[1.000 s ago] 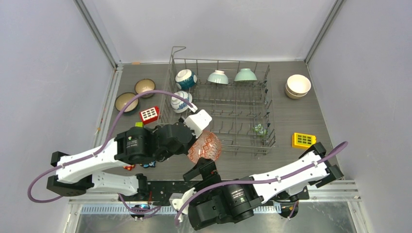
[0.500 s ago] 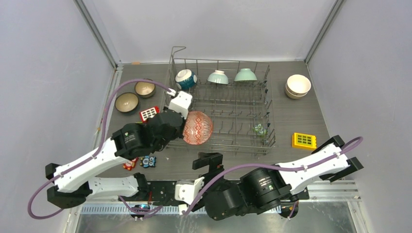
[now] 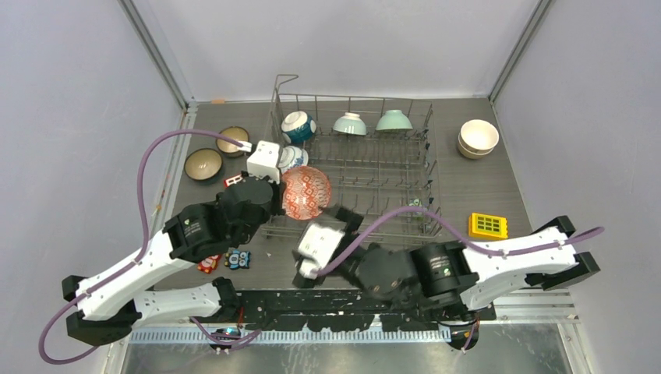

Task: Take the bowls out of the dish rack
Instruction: Place the bowl at the center of the board.

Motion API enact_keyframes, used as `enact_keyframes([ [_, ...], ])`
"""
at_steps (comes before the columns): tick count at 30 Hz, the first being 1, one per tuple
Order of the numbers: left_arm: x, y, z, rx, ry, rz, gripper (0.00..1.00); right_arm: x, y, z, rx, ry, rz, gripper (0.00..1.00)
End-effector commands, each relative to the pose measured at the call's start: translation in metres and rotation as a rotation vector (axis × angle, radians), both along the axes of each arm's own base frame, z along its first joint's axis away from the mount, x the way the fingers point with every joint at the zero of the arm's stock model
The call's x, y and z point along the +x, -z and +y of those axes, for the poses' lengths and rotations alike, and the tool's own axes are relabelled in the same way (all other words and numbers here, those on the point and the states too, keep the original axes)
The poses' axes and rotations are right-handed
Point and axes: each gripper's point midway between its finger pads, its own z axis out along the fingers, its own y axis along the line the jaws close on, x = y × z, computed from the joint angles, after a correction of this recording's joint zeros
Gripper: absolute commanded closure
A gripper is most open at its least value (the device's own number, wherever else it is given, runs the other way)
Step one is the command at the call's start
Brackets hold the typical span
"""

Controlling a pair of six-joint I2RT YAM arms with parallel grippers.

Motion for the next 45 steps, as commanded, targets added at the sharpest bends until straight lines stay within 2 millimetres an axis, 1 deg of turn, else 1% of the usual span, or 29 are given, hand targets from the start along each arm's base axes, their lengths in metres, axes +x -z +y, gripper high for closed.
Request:
enact_keyframes([
  [1, 0.006, -0.031, 0.007, -0.150, -0.073, -0.070, 1.00, 0.034, -0.064, -0.026, 0.366, 0.109, 0.157, 0.00],
  [5, 0.005, -0.031, 0.009, -0.164, -0.079, -0.065, 1.00, 0.062, -0.081, -0.051, 0.528, 0.201, 0.255, 0.00],
  [7, 0.004, -0.029, 0.008, -0.166, -0.079, -0.062, 1.00, 0.072, -0.085, -0.062, 0.588, 0.239, 0.296, 0.00],
  [9, 0.005, -0.028, 0.007, -0.170, -0.079, -0.061, 1.00, 0.081, -0.084, -0.069, 0.626, 0.278, 0.332, 0.01],
  [11, 0.005, -0.029, 0.005, -0.179, -0.079, -0.059, 1.00, 0.091, -0.080, -0.072, 0.642, 0.321, 0.371, 0.04],
  [14, 0.004, -0.030, 0.003, -0.201, -0.075, -0.054, 1.00, 0.108, -0.068, -0.073, 0.620, 0.387, 0.443, 0.12],
  [17, 0.002, -0.034, 0.003, -0.229, -0.072, -0.046, 1.00, 0.125, -0.047, -0.065, 0.587, 0.424, 0.526, 0.29],
  [19, 0.000, -0.035, 0.004, -0.245, -0.074, -0.042, 1.00, 0.128, -0.036, -0.059, 0.573, 0.419, 0.571, 0.40],
  [20, 0.000, -0.036, 0.005, -0.251, -0.076, -0.039, 1.00, 0.129, -0.033, -0.055, 0.564, 0.411, 0.589, 0.43],
  [21, -0.001, -0.036, 0.006, -0.255, -0.079, -0.037, 1.00, 0.128, -0.029, -0.051, 0.554, 0.401, 0.603, 0.44],
  [23, -0.001, -0.035, 0.007, -0.254, -0.083, -0.030, 1.00, 0.127, -0.022, -0.045, 0.527, 0.392, 0.623, 0.41],
  [25, -0.001, -0.033, 0.007, -0.246, -0.087, -0.022, 1.00, 0.125, -0.014, -0.041, 0.498, 0.387, 0.634, 0.37],
  [28, -0.001, -0.032, 0.008, -0.237, -0.092, -0.017, 1.00, 0.125, -0.003, -0.040, 0.457, 0.400, 0.641, 0.36],
  [36, -0.001, -0.032, 0.005, -0.243, -0.089, -0.014, 1.00, 0.128, 0.022, -0.044, 0.351, 0.461, 0.635, 0.39],
  [42, -0.003, -0.032, 0.004, -0.248, -0.079, -0.004, 1.00, 0.131, 0.034, -0.038, 0.308, 0.478, 0.625, 0.42],
  [45, -0.003, -0.032, 0.005, -0.245, -0.080, -0.004, 1.00, 0.134, 0.037, -0.036, 0.303, 0.492, 0.615, 0.46],
])
